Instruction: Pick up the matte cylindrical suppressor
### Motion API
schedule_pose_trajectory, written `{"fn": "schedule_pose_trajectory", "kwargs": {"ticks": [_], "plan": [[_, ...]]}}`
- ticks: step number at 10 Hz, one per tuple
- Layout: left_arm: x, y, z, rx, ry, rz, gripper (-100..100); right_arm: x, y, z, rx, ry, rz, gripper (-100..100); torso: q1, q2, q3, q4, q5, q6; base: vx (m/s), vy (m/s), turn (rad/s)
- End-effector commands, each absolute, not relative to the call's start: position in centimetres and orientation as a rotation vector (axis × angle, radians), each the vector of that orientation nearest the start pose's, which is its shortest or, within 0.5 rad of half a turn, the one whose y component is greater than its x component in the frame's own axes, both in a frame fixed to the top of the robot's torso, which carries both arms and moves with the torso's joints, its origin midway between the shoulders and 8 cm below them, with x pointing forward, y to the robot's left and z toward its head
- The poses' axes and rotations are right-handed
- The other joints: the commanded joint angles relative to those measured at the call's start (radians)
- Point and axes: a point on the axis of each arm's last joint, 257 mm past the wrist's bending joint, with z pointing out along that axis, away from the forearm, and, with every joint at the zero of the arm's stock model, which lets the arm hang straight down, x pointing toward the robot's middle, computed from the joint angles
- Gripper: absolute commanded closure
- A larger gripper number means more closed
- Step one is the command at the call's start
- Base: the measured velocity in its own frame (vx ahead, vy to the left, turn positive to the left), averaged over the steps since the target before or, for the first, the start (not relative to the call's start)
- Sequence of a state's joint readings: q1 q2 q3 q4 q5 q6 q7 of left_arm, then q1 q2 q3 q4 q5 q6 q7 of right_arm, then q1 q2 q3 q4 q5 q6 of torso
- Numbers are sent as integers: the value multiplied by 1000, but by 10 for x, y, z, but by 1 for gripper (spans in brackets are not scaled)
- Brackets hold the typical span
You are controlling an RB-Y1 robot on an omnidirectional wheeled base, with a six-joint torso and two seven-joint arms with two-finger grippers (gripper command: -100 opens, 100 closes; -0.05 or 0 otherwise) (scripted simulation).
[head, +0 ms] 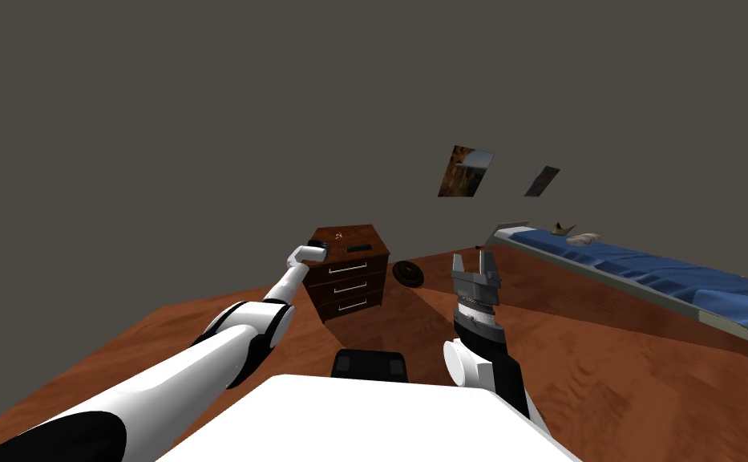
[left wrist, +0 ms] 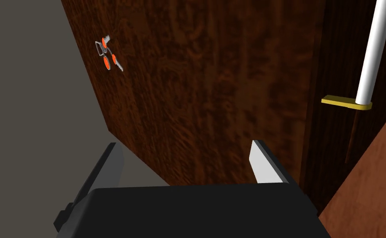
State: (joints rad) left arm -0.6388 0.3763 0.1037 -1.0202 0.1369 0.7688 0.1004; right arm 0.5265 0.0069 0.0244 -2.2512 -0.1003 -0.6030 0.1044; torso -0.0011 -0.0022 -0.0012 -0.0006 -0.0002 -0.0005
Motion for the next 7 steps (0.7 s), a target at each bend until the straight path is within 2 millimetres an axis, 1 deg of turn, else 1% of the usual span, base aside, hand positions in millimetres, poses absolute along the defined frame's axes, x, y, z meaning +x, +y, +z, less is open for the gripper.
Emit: {"fn": "schedule_pose_trajectory", "kwargs": {"ticks": [1, 4, 5, 6, 7], "plan": [[649, 371, -259, -1756, 1550, -642, -100, 329, -288, 22, 655, 531, 1286, 0, 0, 0, 0, 0, 0, 0, 33, -10, -3], [649, 367, -260, -1829, 1578, -592, -100, 329, -288, 22, 655, 531, 1286, 0, -1, -2, -1, 0, 0, 0, 49, -26, -4], [650, 365, -257, -1863, 1582, -579, -100, 329, -288, 22, 655, 531, 1286, 0, -1, -2, -1, 0, 0, 0, 72, -27, -9], [647, 364, -260, -1888, 1598, -554, -100, 329, -288, 22, 655, 531, 1286, 0, -1, -3, -1, 0, 0, 0, 61, -16, -5], [647, 360, -257, -1919, 1603, -543, -100, 329, -288, 22, 655, 531, 1286, 0, -1, -2, -1, -1, 0, 0, 77, -13, -13]]}}
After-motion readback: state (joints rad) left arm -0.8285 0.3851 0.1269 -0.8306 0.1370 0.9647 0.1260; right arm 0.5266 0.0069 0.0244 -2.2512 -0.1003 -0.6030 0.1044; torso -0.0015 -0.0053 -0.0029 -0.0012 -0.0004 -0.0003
